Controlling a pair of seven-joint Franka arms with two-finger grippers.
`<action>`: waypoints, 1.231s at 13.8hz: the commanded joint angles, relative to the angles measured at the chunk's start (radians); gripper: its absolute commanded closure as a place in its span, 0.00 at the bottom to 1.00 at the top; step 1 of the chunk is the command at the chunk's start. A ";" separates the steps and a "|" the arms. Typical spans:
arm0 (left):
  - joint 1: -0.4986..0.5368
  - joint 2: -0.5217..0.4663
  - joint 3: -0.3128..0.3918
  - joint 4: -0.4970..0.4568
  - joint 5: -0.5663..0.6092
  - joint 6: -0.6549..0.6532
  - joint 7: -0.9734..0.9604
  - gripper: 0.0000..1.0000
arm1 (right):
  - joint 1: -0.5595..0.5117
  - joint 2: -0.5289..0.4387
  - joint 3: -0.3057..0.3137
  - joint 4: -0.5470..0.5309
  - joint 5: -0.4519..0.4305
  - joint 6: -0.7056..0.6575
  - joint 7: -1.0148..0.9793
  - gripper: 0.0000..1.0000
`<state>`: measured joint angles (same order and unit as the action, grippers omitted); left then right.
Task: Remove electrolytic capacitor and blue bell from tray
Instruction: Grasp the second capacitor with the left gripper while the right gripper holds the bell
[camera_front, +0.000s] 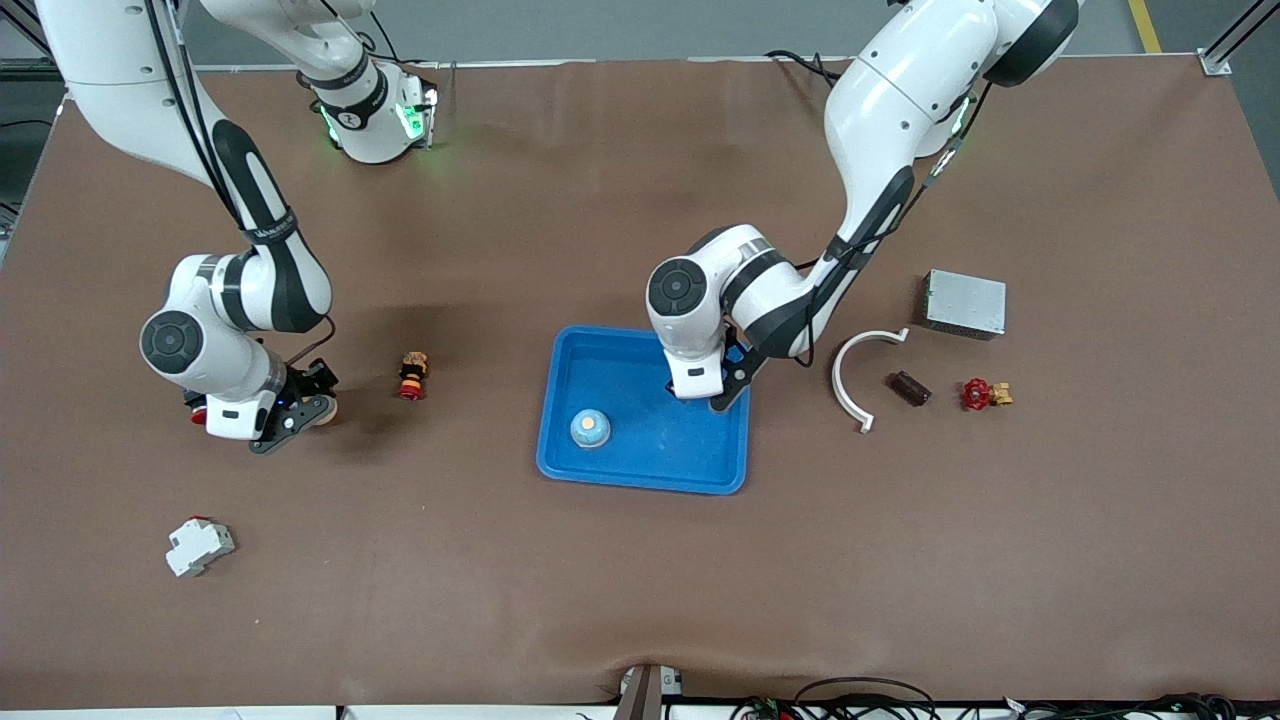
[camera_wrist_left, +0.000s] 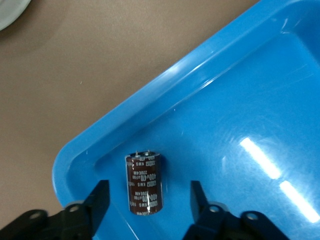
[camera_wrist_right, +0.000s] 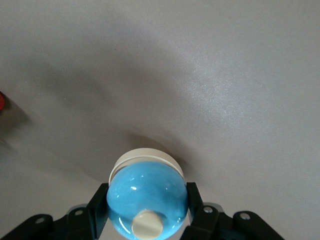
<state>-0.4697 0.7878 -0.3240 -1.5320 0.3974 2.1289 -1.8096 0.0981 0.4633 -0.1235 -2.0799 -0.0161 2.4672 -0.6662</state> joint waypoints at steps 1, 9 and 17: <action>-0.004 0.007 0.000 0.003 0.031 0.000 -0.037 0.36 | -0.021 0.023 0.019 0.008 -0.010 0.024 -0.015 0.86; 0.002 0.004 0.000 0.010 0.032 0.000 -0.025 1.00 | -0.023 0.037 0.019 0.011 -0.008 0.038 -0.015 0.31; 0.120 -0.172 -0.009 0.038 0.018 -0.170 0.227 1.00 | -0.015 -0.051 0.025 0.099 0.007 -0.267 0.066 0.00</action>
<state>-0.4033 0.6777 -0.3224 -1.4692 0.4045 2.0254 -1.6722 0.0936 0.4581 -0.1200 -2.0189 -0.0137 2.3078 -0.6523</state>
